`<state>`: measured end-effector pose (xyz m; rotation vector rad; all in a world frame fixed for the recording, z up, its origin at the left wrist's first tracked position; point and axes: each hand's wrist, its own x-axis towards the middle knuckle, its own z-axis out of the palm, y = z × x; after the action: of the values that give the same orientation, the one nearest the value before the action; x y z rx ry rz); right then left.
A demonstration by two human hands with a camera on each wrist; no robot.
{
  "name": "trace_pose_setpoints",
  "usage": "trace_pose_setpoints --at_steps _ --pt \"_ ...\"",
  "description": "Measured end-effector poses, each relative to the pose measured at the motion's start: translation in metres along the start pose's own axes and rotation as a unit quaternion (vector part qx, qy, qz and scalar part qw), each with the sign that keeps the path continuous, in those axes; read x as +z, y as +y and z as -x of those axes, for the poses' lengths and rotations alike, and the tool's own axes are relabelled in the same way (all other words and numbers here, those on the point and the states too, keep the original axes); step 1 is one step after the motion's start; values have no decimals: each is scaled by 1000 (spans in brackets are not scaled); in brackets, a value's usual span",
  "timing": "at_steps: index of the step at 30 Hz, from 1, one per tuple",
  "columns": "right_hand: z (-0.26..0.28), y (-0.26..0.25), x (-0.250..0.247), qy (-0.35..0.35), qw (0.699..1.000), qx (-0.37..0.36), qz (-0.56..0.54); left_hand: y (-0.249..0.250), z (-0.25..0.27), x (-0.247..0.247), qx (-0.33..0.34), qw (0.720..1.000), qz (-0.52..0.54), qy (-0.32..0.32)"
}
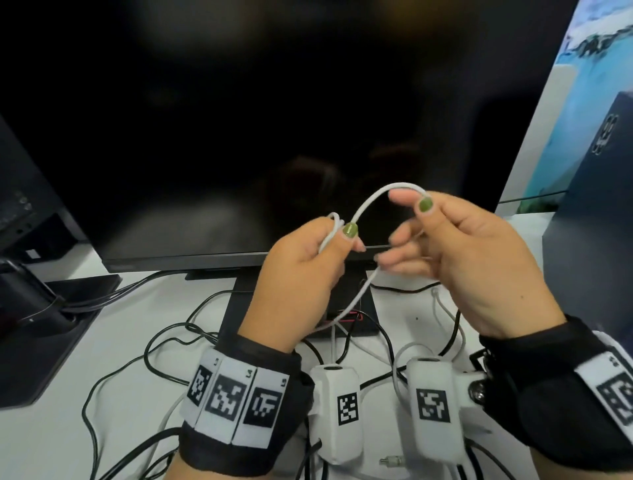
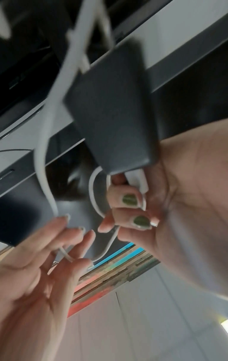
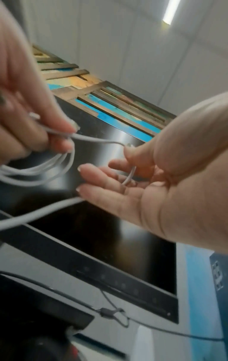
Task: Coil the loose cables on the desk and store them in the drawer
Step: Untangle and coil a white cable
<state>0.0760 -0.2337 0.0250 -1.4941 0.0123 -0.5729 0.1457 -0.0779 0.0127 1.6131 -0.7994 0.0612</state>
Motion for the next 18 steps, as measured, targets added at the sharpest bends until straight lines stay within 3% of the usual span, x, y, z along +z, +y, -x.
trace_pose_setpoints --at_steps 5,10,14,18 --pt "1 1 -6 51 993 -97 46 5 1 2 -7 987 135 -82" --pt "3 2 9 81 993 -67 58 12 6 8 17 959 270 -82" --pt "5 12 19 77 994 -11 71 17 8 12 27 953 291 -74" --pt "3 24 22 0 986 -39 159 17 6 10 34 970 239 -18"
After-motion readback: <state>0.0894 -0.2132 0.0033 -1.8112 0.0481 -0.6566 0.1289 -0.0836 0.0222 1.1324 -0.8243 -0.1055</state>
